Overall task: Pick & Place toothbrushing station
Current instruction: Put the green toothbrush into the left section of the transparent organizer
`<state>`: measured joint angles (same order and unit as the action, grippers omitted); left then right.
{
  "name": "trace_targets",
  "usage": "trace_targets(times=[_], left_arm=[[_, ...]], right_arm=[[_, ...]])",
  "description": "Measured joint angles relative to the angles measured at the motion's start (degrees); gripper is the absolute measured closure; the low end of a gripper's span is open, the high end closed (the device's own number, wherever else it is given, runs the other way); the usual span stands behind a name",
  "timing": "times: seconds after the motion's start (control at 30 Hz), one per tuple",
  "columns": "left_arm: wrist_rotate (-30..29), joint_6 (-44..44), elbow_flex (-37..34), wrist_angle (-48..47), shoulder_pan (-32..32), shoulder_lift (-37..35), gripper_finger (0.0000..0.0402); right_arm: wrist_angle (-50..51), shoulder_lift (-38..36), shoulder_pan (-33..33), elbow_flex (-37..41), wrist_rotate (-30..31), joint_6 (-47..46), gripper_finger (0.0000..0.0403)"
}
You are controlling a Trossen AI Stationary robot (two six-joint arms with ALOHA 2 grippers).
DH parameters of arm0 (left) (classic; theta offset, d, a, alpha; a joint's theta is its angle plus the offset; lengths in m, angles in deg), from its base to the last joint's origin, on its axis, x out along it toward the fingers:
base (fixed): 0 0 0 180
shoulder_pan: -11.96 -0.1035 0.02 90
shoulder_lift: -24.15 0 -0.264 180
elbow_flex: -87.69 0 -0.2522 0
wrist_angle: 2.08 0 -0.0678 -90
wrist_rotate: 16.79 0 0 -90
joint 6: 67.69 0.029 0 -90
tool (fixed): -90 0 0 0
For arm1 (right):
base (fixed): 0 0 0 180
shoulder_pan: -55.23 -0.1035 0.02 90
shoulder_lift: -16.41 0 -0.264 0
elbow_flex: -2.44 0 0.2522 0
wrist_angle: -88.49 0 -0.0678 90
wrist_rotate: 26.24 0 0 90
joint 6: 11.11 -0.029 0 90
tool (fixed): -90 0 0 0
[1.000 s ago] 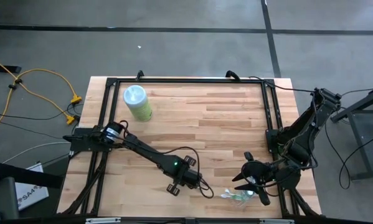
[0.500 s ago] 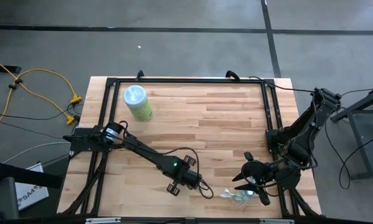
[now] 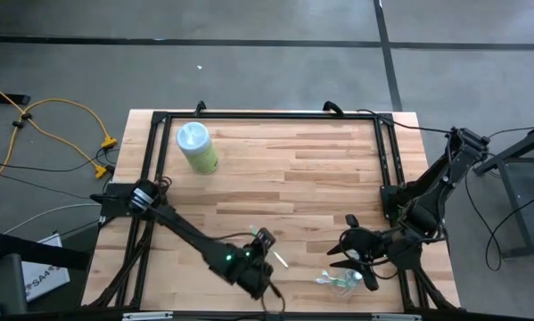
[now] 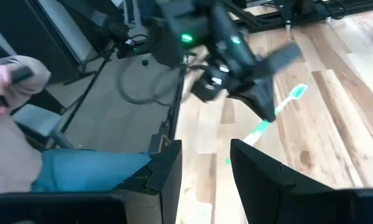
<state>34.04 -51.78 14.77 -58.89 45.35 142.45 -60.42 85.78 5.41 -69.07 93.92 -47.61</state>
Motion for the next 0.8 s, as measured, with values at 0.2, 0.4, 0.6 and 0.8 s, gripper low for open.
trace_targets(times=[0.2,0.4,0.6,0.8], left_arm=[[-14.0,13.0,0.0,2.5,5.3,-0.3,0.0398],[-26.4,22.8,0.1,6.3,9.1,-0.3,0.0398],[-33.4,34.5,0.1,16.0,11.2,-0.3,0.0398],[-33.2,47.9,0.2,27.5,12.2,-0.3,0.0398]], right_arm=[[-2.9,2.9,2.6,0.0,-0.4,0.5,0.0275],[-13.8,6.6,7.3,0.0,-9.3,3.6,0.0275],[-23.0,10.2,11.8,0.0,-21.3,4.9,0.0275],[-26.1,12.7,15.1,0.0,-26.3,4.9,0.0275]])
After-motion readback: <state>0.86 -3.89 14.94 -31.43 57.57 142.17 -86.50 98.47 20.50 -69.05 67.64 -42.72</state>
